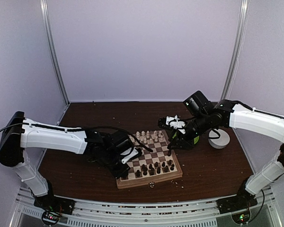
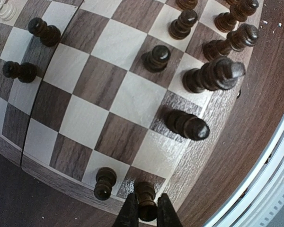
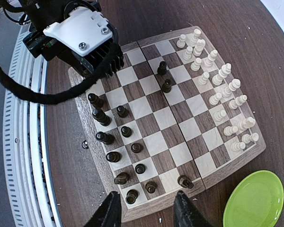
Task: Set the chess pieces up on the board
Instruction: Place the rook at h8, then pick up the pawn from the chessboard, then place the pawn at g7, then pick up the pawn from the chessboard, then place the pawn at f7, then pick up the bishop from the chessboard.
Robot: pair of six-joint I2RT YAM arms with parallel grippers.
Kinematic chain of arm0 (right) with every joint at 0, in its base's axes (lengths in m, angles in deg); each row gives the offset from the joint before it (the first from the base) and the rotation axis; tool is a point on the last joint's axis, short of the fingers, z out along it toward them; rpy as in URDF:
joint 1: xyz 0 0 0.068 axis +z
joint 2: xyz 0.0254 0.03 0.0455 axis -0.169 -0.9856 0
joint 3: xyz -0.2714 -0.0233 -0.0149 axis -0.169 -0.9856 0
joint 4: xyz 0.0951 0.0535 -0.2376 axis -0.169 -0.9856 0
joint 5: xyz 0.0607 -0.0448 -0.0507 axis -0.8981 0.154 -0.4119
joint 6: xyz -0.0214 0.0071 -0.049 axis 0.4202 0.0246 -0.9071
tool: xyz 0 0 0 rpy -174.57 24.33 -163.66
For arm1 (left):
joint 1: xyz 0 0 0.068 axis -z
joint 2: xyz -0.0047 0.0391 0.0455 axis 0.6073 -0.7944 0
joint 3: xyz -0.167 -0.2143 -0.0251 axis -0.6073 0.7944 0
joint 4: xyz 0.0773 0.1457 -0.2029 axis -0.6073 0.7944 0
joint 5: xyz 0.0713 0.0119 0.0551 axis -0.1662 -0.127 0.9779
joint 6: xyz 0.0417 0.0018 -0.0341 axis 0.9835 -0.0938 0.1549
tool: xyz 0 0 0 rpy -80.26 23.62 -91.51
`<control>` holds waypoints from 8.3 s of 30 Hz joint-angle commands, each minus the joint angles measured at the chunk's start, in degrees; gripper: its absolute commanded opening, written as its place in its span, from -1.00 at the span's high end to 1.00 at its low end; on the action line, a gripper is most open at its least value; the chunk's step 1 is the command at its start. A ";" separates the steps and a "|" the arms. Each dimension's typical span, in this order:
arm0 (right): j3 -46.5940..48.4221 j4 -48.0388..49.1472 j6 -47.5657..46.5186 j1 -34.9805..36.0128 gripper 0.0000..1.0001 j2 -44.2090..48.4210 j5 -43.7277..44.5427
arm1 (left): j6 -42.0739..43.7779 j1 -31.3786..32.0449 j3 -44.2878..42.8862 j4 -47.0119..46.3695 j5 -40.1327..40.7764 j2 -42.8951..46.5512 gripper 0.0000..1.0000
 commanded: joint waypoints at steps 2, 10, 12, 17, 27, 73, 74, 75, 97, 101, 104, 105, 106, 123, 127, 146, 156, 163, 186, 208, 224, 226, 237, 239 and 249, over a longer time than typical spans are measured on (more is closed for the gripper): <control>-0.57 -0.25 -0.60 -0.48 0.24 0.66 0.22 | -0.21 0.63 -0.46 -0.35 1.14 -0.22 0.99; -0.57 -0.40 -0.61 -0.48 0.24 0.65 0.21 | -0.10 0.92 -1.53 1.15 1.44 -0.48 0.62; -0.51 -0.35 -0.56 -0.51 0.24 0.65 0.26 | 0.27 0.92 -2.55 2.86 1.57 0.27 0.54; -0.48 -0.34 -0.47 -0.49 0.24 0.91 0.36 | 1.50 0.92 -7.23 8.81 6.37 4.03 0.45; -0.61 -0.24 -0.47 -0.74 0.24 1.00 0.81 | 0.35 -4.62 -15.64 4.31 13.28 -3.03 0.28; -1.01 -0.22 -0.90 -2.24 0.25 0.85 0.39 | 3.51 -9.28 -8.18 -3.35 0.84 -4.95 1.00; -1.00 -0.24 -0.91 -2.24 0.25 0.78 0.39 | 3.48 -8.82 -7.63 -3.32 0.16 -4.37 1.00; -0.94 -0.18 -0.91 -2.29 0.25 0.70 0.32 | 3.36 -8.23 -7.22 -3.29 -0.36 -3.78 1.00; -0.75 -0.53 -1.13 -2.22 0.25 0.39 0.04 | 5.26 -4.93 -6.33 -1.41 -5.24 -7.43 1.00; -0.77 -0.57 -1.17 -2.24 0.25 0.30 -0.02 | 5.38 -4.73 -6.40 -1.44 -5.40 -8.02 1.00; -0.76 -0.69 -1.15 -2.23 0.25 0.28 -0.05 | 5.33 -4.71 -6.32 -1.42 -5.33 -8.42 1.00; -0.79 -0.69 -1.17 -2.23 0.25 0.30 -0.05 | 5.45 -4.71 -6.27 -1.42 -5.24 -8.58 1.00; -0.75 -0.68 -1.17 -2.23 0.25 0.28 -0.01 | 5.49 -4.71 -6.23 -1.47 -5.13 -8.71 1.00; -0.66 -0.74 -1.17 -2.24 0.25 0.20 -0.23 | 5.77 -4.75 -11.39 -1.09 0.77 -6.28 0.47; -0.70 -0.77 -1.09 -2.24 0.25 0.30 0.01 | 5.38 -5.21 -12.98 -3.40 0.21 -7.89 0.44; -0.75 -0.62 -1.26 -2.33 0.25 0.23 0.56 | 4.13 -10.99 -20.65 -6.78 1.44 -17.22 0.34; -0.74 -0.75 -1.35 -2.31 0.25 -0.14 0.39 | 4.33 -11.12 -20.68 -6.63 1.06 -18.48 0.67; -0.74 -0.86 -1.35 -2.39 0.25 0.01 0.60 | 5.54 -10.85 -18.58 -5.67 -2.27 -14.58 0.99; -0.49 -1.26 -1.58 -2.42 0.26 -0.40 -0.05 | 14.90 -7.88 -12.96 -2.19 -13.37 -11.84 0.97; -0.32 -1.48 -1.70 -2.42 0.26 -1.04 -0.25 | 15.16 -7.04 -13.16 -0.63 -13.16 -12.98 0.98; 1.54 -3.43 -1.19 -3.21 0.24 0.35 0.40 | 17.16 -7.14 -18.76 4.10 -8.31 -9.44 0.53; 2.18 -4.22 -1.11 -3.73 0.24 0.91 0.67 | 18.32 -7.45 -20.37 4.95 -8.34 -7.80 0.48; 3.22 -5.83 -1.73 -4.09 0.12 -2.01 10.20 | 13.62 -25.96 -37.22 -0.47 -9.12 -3.04 0.28; 4.69 -7.84 -2.70 -4.08 0.11 -5.14 11.00 | 6.83 -30.74 -30.54 -9.32 -15.24 0.42 -0.15; 9.90 -8.52 -1.87 -4.07 0.04 -16.36 11.12 | 6.84 -35.86 -13.93 -20.13 -7.89 16.24 -0.96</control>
